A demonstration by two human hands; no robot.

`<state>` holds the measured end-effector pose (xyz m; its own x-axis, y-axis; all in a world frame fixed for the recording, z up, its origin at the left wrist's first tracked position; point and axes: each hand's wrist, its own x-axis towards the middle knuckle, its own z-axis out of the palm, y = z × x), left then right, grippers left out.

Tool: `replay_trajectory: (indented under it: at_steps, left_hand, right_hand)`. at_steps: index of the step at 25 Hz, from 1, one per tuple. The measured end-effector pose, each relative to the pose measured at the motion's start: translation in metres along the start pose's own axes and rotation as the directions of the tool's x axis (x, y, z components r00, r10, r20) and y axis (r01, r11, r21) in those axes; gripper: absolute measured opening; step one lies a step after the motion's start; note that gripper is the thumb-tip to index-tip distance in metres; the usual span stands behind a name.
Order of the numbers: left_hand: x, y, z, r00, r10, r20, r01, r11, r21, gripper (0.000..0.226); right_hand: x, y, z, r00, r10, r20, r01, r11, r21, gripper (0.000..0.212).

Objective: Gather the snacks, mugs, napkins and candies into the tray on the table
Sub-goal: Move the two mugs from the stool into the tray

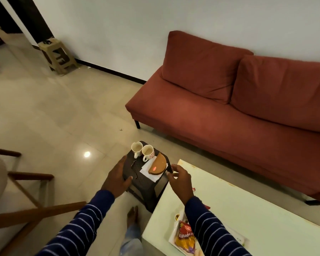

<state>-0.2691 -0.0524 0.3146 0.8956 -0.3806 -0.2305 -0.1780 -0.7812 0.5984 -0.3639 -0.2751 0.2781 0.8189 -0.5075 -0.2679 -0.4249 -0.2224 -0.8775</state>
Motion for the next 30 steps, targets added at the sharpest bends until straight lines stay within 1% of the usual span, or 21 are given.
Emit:
replay_trajectory:
  at_steps: [2,6,10,13,15,18,20,22,23,26,28,30]
  left_hand:
    - [0.048,-0.028,-0.014,0.999,0.012,0.032,-0.013,0.999,0.043,0.086]
    - [0.165,-0.096,-0.020,0.990,-0.013,0.143,0.000,0.996,0.089,0.089]
    - [0.281,-0.161,0.003,0.955,-0.041,0.293,-0.008,0.986,0.166,0.101]
    - [0.357,-0.197,0.033,0.925,-0.006,0.381,-0.090,0.968,0.235,0.111]
    - [0.395,-0.213,0.055,0.875,0.046,0.482,-0.194,0.946,0.261,0.118]
    - [0.421,-0.223,0.082,0.773,0.138,0.619,-0.347,0.909,0.231,0.120]
    - [0.431,-0.232,0.100,0.737,0.196,0.647,-0.419,0.884,0.208,0.118]
    - [0.437,-0.241,0.117,0.706,0.227,0.670,-0.453,0.872,0.182,0.117]
    - [0.438,-0.244,0.123,0.708,0.230,0.668,-0.459,0.868,0.187,0.114]
    - [0.440,-0.247,0.131,0.770,0.239,0.592,-0.460,0.850,0.255,0.099]
    - [0.440,-0.248,0.132,0.785,0.247,0.569,-0.454,0.853,0.256,0.092]
    - [0.434,-0.252,0.124,0.804,0.238,0.545,-0.422,0.874,0.241,0.089]
  right_hand:
    - [0.031,-0.005,0.033,1.000,0.023,0.011,-0.023,0.999,-0.037,0.039]
    - [0.099,-0.005,0.110,0.991,0.127,0.039,-0.125,0.991,-0.053,0.026]
    - [0.161,0.016,0.202,0.957,0.272,0.098,-0.271,0.962,-0.021,0.025]
    - [0.212,0.033,0.263,0.906,0.408,0.114,-0.418,0.905,0.084,0.025]
    - [0.238,0.044,0.298,0.885,0.455,0.104,-0.464,0.880,0.103,0.024]
    - [0.261,0.058,0.333,0.870,0.491,0.053,-0.493,0.861,0.121,0.022]
    - [0.272,0.068,0.350,0.860,0.510,0.016,-0.507,0.850,0.144,0.019]
    - [0.278,0.078,0.362,0.855,0.519,-0.013,-0.510,0.845,0.159,0.018]
    - [0.280,0.083,0.367,0.856,0.516,-0.034,-0.506,0.849,0.154,0.017]
    - [0.286,0.091,0.377,0.847,0.524,-0.094,-0.504,0.846,0.174,0.013]
    - [0.289,0.097,0.379,0.840,0.531,-0.114,-0.501,0.839,0.212,0.016]
    - [0.286,0.099,0.378,0.857,0.505,-0.104,-0.475,0.852,0.221,0.019]
